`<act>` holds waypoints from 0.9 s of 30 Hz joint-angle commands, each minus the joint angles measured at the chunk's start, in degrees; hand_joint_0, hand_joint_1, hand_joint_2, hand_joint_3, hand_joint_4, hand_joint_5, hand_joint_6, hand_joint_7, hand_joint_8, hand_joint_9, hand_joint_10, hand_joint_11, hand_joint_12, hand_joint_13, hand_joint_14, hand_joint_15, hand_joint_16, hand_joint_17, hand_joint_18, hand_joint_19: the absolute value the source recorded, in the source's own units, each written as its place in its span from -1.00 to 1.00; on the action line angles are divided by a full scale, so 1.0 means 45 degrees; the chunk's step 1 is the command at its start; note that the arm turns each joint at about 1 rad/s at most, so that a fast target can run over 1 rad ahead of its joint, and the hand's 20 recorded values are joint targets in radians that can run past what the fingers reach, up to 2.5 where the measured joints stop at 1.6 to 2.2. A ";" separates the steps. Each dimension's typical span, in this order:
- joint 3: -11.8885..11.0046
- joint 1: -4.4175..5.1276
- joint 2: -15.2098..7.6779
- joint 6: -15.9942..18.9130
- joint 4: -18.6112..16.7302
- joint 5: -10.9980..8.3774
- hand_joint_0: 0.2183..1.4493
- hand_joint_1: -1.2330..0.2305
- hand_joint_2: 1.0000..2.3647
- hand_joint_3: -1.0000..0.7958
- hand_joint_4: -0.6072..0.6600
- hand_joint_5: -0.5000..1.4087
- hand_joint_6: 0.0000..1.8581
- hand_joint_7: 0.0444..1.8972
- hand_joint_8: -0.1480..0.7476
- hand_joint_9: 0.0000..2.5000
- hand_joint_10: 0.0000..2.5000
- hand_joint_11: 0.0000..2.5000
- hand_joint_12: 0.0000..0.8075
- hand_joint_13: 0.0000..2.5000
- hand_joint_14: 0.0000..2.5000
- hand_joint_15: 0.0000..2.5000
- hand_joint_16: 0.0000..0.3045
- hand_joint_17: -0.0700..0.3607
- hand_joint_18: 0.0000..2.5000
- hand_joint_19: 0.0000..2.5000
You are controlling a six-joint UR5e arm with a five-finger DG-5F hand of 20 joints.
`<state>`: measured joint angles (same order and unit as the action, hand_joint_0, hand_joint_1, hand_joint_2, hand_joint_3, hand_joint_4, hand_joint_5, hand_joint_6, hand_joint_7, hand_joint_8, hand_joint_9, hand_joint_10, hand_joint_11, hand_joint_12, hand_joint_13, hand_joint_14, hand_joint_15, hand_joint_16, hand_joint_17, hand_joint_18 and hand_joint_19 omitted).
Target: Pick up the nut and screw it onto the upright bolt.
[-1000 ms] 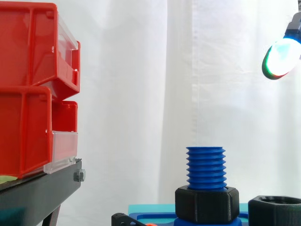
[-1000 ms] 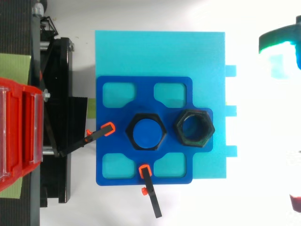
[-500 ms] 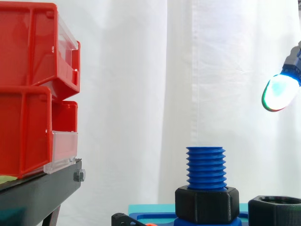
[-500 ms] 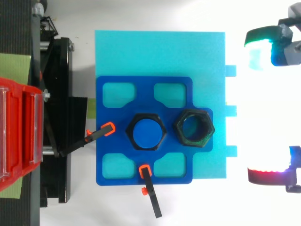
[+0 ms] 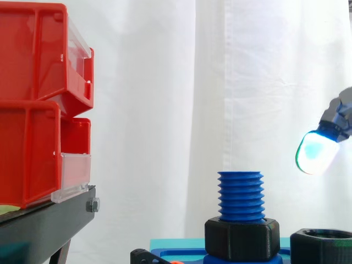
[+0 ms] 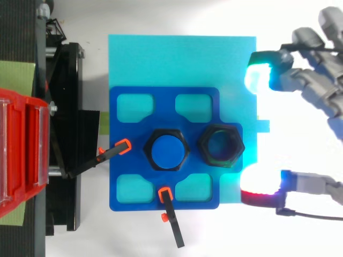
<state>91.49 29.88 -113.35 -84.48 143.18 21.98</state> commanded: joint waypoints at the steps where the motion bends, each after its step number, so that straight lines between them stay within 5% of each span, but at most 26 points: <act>1: 0.0000 0.0136 -0.0377 -0.0328 -0.0959 -0.0119 -0.77 -0.18 -1.00 -0.44 0.30 -0.76 -0.46 -0.22 0.00 -0.85 -1.00 -1.00 0.06 -1.00 -1.00 -1.00 -0.53 0.08 -1.00 -1.00; 8: -0.0019 0.0468 -0.1159 -0.0308 -0.2033 -0.0686 -0.77 -0.18 -1.00 -0.44 0.30 -0.76 -0.46 -0.22 0.00 -0.85 -1.00 -1.00 0.06 -1.00 -1.00 -1.00 -0.53 0.07 -1.00 -1.00; 12: -0.0019 0.0644 -0.1178 -0.0347 -0.2345 -0.0920 -0.77 -0.18 -1.00 -0.44 0.30 -0.76 -0.46 -0.22 0.00 -0.86 -1.00 -1.00 0.06 -1.00 -1.00 -1.00 -0.53 0.08 -1.00 -1.00; 21: -0.0019 0.0781 -0.1178 -0.0738 -0.2423 -0.1057 -0.78 -0.17 -1.00 -0.44 0.26 -0.78 -0.46 -0.20 -0.04 -0.91 -1.00 -1.00 0.06 -1.00 -1.00 -1.00 -0.53 0.08 -1.00 -1.00; 27: -0.0019 0.0781 -0.1627 -0.0523 -0.2521 -0.1057 -0.77 -0.18 -1.00 -0.44 0.26 -0.78 -0.46 -0.22 -0.05 -0.93 -1.00 -1.00 0.05 -1.00 -1.00 -1.00 -0.53 0.07 -1.00 -1.00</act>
<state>91.41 33.38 -119.99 -87.41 132.13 17.34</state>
